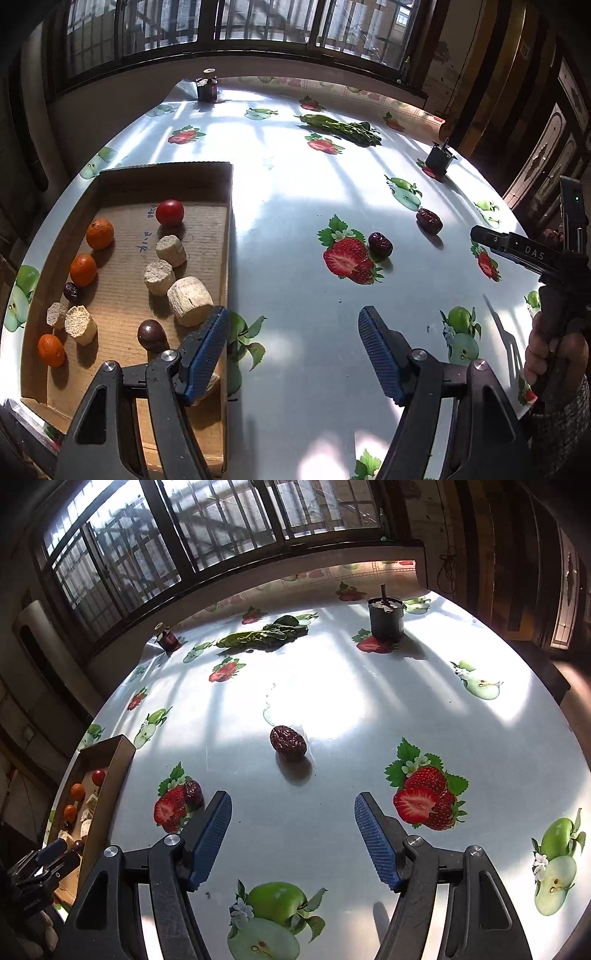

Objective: Organize fruits
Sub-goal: 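Grasp a dark red date with the left gripper while the right gripper grasps another date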

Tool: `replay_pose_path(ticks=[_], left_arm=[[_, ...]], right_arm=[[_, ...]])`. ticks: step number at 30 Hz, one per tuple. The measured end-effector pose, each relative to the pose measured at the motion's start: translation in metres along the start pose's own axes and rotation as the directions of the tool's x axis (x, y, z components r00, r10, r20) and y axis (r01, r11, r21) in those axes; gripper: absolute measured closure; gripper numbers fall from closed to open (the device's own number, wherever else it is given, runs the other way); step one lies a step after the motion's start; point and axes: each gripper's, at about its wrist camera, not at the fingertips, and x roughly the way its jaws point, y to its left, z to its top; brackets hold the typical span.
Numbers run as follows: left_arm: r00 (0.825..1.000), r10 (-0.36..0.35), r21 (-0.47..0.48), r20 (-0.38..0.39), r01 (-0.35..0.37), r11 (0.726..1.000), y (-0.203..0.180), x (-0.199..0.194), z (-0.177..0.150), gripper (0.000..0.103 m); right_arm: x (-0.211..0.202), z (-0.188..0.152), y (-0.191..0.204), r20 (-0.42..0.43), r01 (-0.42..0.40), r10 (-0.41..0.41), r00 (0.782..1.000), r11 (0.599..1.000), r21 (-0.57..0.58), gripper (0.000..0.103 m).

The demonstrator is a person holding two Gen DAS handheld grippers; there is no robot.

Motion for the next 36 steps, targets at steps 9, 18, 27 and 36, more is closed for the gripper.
replay_pose_path(ticks=[9, 18, 27, 36], left_arm=[[1.000, -0.021, 0.084, -0.011, 0.022, 0.996, -0.050, 0.044, 0.028, 0.031], [0.998, -0.032, 0.101, -0.055, 0.037, 0.994, -0.074, 0.104, 0.045, 0.031], [0.995, -0.095, 0.109, -0.030, 0.098, 0.989, -0.091, 0.132, 0.052, 0.037], [0.996, -0.086, 0.175, -0.005, 0.085, 0.981, -0.095, 0.130, 0.046, 0.064]], right_arm=[[0.072, 0.029, 0.007, -0.017, 0.047, -0.049, 0.999, 0.996, -0.070, 0.036], [0.088, 0.025, 0.005, -0.028, -0.006, 0.003, 1.000, 0.996, -0.091, 0.067], [0.081, 0.026, -0.012, -0.018, -0.018, 0.017, 1.000, 0.999, -0.028, 0.069], [0.083, 0.025, -0.011, -0.033, -0.017, 0.017, 0.999, 1.000, -0.018, 0.069]])
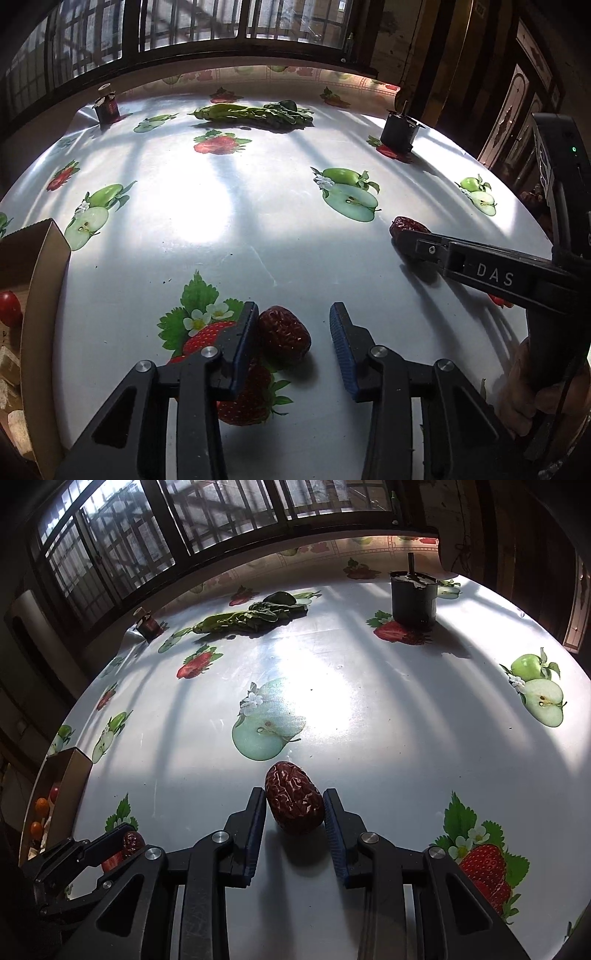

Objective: Organize fruits
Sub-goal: 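Grasp a dark red date with the left gripper while the right gripper grasps another date, then carry both dates into the box and open both grippers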

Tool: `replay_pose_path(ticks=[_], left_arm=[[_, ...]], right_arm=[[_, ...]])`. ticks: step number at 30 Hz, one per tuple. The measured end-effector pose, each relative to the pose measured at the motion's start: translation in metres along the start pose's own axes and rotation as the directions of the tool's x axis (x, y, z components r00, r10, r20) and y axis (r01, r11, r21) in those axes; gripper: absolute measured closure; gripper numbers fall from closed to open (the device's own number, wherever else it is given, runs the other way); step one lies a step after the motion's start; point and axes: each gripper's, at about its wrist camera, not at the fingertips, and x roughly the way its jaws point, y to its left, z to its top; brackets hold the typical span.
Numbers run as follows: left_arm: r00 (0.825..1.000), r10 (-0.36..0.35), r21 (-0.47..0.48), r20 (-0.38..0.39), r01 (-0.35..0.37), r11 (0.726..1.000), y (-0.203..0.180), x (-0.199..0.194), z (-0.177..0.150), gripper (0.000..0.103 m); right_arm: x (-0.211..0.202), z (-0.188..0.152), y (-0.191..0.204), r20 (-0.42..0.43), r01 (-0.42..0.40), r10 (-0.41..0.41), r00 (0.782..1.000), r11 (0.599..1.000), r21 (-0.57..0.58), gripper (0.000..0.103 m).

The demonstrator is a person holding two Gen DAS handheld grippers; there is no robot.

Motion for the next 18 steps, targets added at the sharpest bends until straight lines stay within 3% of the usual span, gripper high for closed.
replay_pose_path(ticks=[1, 2, 9, 18], left_arm=[[1.000, -0.002, 0.008, -0.001, 0.002, 1.000, -0.0009, -0.0004, -0.0007, 0.066], [1.000, 0.007, 0.019, -0.001, -0.007, 1.000, -0.0026, -0.0010, -0.0021, 0.079], [1.000, 0.025, 0.045, 0.015, -0.026, 0.999, -0.0092, -0.0054, -0.0064, 0.079], [1.000, -0.006, 0.020, 0.023, 0.005, 1.000, -0.0070, -0.0082, -0.0057, 0.079]], right_arm=[[0.0002, -0.0004, 0.0006, 0.001, 0.005, -0.005, 1.000, 1.000, -0.004, 0.069], [-0.0002, -0.0009, 0.0018, 0.003, 0.009, -0.009, 1.000, 1.000, -0.009, 0.069], [-0.0072, -0.0033, 0.0062, 0.036, 0.011, -0.011, 0.999, 1.000, -0.016, 0.072], [-0.0096, -0.0050, 0.0062, 0.048, 0.014, -0.013, 0.999, 1.000, -0.004, 0.073]])
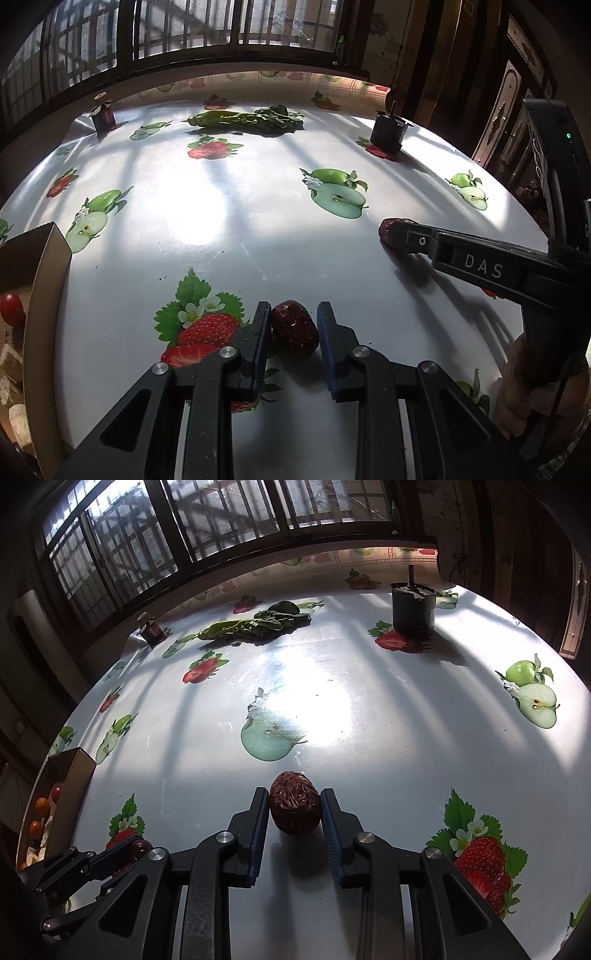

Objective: Organize fruits
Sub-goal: 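Carry both dates into the box and open both grippers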

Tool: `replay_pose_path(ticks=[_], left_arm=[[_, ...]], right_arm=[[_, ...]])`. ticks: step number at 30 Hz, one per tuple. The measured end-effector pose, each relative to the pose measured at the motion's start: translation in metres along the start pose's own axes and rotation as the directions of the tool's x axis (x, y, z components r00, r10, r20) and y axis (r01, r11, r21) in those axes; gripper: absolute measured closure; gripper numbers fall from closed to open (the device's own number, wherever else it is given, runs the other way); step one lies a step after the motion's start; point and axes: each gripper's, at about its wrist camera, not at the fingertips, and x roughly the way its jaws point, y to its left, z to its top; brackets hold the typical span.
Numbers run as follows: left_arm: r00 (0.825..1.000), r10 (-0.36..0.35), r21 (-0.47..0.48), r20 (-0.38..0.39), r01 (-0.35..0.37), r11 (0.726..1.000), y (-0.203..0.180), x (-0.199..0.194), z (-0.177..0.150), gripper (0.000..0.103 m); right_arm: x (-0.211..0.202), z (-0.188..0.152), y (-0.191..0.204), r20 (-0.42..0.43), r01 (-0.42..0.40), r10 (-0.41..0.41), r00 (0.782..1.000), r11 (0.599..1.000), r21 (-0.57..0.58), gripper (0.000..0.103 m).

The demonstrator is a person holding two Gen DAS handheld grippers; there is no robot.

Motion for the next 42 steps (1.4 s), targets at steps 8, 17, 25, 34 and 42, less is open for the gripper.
replay_pose_path(ticks=[8, 17, 25, 34, 42], left_arm=[[0.998, -0.051, -0.051, 0.038, 0.053, 0.997, 0.002, -0.023, 0.000, 0.079], [0.992, -0.045, -0.149, 0.114, 0.062, 0.987, 0.054, -0.109, -0.033, 0.079], [0.981, 0.121, -0.359, 0.150, -0.060, 0.932, 0.152, -0.180, -0.071, 0.078], [0.944, 0.324, -0.427, 0.054, -0.272, 0.862, 0.216, -0.199, -0.115, 0.078], [0.930, 0.368, -0.421, -0.003, -0.335, 0.843, 0.235, -0.193, -0.133, 0.078]], right_arm=[[-0.003, -0.006, 0.012, 0.038, 0.080, -0.079, 0.996, 0.996, -0.030, 0.073], [-0.042, -0.036, 0.039, 0.027, 0.007, -0.006, 1.000, 1.000, -0.027, 0.073], [-0.086, -0.043, 0.094, 0.043, -0.161, 0.164, 0.986, 0.985, -0.055, 0.073], [-0.087, -0.073, 0.215, -0.060, -0.355, 0.351, 0.935, 0.910, -0.216, 0.072], [-0.064, -0.116, 0.299, -0.177, -0.424, 0.386, 0.905, 0.838, -0.343, 0.072]])
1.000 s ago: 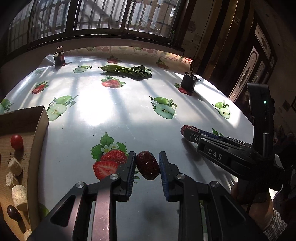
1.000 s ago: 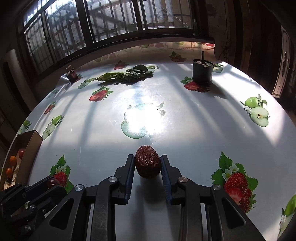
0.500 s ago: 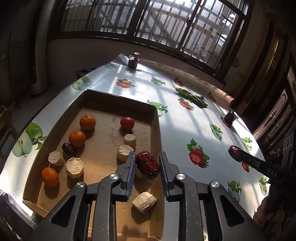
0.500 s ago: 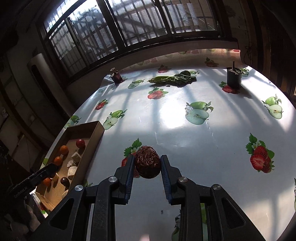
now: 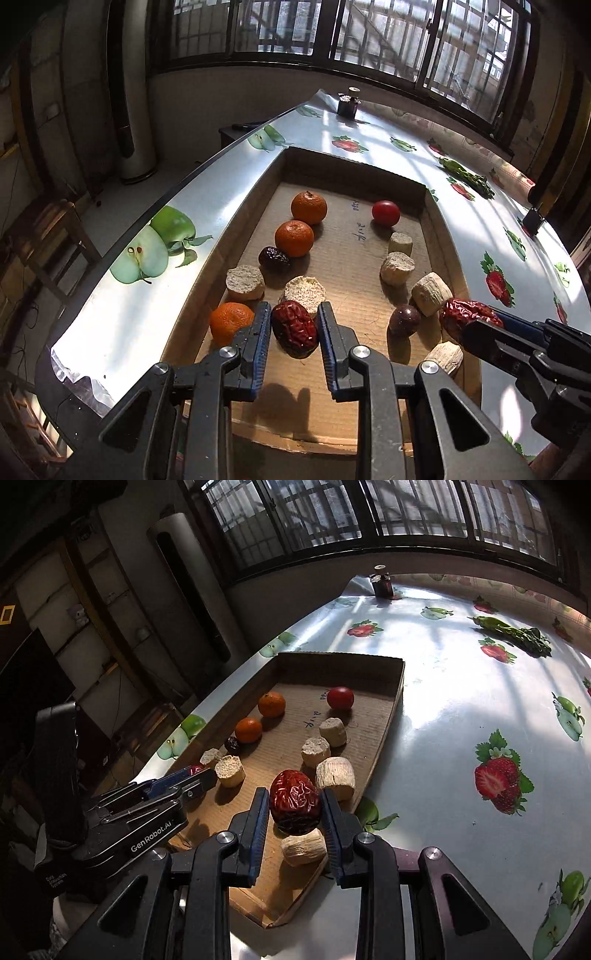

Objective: Organize fruits
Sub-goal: 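Carry both dates into the box and open both grippers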

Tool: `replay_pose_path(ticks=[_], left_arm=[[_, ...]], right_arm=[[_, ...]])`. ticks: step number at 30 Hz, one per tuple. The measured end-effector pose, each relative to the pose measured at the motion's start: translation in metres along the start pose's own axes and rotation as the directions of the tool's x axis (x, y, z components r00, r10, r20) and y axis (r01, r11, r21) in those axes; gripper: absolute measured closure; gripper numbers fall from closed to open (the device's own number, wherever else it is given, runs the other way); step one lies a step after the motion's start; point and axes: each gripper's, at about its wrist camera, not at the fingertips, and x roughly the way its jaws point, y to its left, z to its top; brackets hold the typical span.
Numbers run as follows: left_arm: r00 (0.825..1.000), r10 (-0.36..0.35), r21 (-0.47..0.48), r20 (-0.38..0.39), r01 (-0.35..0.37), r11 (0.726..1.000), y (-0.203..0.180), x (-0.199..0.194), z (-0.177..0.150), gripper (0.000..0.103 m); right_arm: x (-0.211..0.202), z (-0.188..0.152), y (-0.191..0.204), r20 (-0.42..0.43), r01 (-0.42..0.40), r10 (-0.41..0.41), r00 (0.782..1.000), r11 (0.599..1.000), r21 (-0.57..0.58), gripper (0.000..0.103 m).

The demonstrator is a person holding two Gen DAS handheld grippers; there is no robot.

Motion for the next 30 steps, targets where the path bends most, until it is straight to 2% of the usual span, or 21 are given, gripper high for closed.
replay_pose_path(ticks=[6, 12, 22, 24, 26, 28, 30], left_arm=[[1.000, 0.020, -0.015, 0.009, -0.020, 1.000, 0.005, 0.005, 0.002, 0.078], [0.999, 0.034, -0.032, 0.021, -0.033, 0.999, 0.009, 0.001, 0.006, 0.078], [0.997, 0.056, -0.043, 0.055, -0.054, 0.998, 0.015, -0.011, 0.011, 0.054], [0.997, 0.057, -0.039, 0.058, -0.055, 0.998, 0.014, -0.013, 0.011, 0.050], [0.997, 0.059, -0.035, 0.059, -0.057, 0.998, 0.014, -0.014, 0.011, 0.043], [0.996, 0.063, -0.030, 0.062, -0.061, 0.998, 0.013, -0.016, 0.011, 0.039], [0.995, 0.070, -0.029, 0.065, -0.068, 0.997, 0.013, -0.019, 0.011, 0.037]], right_arm=[[0.018, -0.010, 0.022, -0.035, 0.028, -0.031, 0.999, 0.995, -0.094, 0.072], [0.027, -0.014, 0.024, -0.059, 0.030, -0.037, 0.998, 0.994, -0.106, 0.072], [0.032, -0.014, 0.024, -0.067, 0.035, -0.042, 0.997, 0.995, -0.092, 0.072], [0.030, -0.013, 0.024, -0.063, 0.037, -0.043, 0.997, 0.995, -0.087, 0.066], [0.026, -0.012, 0.023, -0.047, 0.037, -0.040, 0.998, 0.997, -0.074, 0.047], [0.021, -0.011, 0.022, -0.030, 0.035, -0.037, 0.999, 0.997, -0.062, 0.042], [0.016, -0.011, 0.021, -0.018, 0.038, -0.039, 0.999, 0.998, -0.054, 0.042]])
